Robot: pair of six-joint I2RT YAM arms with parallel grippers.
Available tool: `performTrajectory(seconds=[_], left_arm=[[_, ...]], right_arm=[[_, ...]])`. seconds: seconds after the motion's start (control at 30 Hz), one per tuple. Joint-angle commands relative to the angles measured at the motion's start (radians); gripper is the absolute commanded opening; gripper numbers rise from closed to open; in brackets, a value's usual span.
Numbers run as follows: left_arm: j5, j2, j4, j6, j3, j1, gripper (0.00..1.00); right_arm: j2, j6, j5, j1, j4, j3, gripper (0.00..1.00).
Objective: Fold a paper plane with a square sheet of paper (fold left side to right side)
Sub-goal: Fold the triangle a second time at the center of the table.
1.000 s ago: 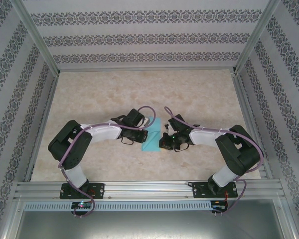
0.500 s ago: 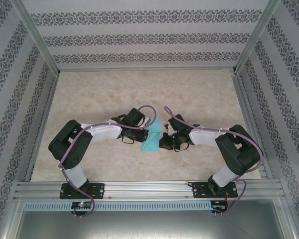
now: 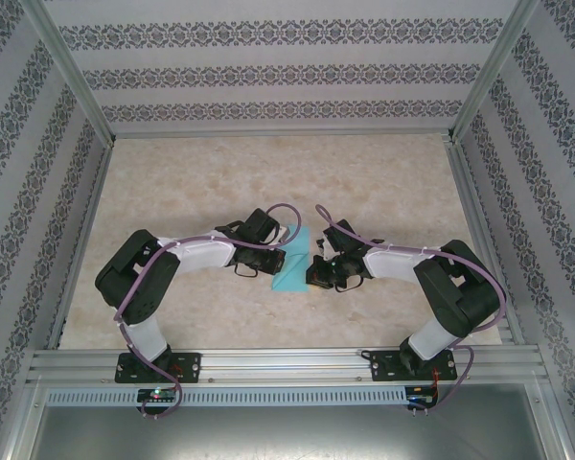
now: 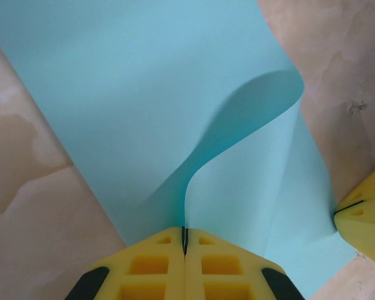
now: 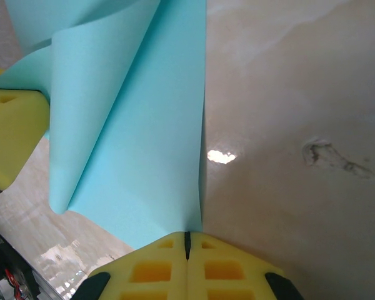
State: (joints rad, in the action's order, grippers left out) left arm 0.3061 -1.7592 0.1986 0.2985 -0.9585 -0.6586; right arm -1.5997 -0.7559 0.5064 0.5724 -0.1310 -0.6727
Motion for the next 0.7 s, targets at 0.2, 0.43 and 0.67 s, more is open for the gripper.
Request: performTrajectory(seconds=[0.2, 0.43, 0.67], left_arm=[[-0.022, -0.021, -0.008, -0.015, -0.009, 0.016, 0.0], [-0.018, -0.037, -0.008, -0.013, -0.01, 0.016, 0.0], [-0.025, -0.034, -0.005, -0.017, -0.008, 0.016, 0.0]], right_arm=[[-0.045, 0.018, -0.056, 0.011, -0.105, 0.018, 0.0], [-0.045, 0.018, -0.054, 0.01, -0.105, 0.018, 0.0], [-0.049, 0.018, -0.055, 0.011, -0.11, 0.015, 0.0]])
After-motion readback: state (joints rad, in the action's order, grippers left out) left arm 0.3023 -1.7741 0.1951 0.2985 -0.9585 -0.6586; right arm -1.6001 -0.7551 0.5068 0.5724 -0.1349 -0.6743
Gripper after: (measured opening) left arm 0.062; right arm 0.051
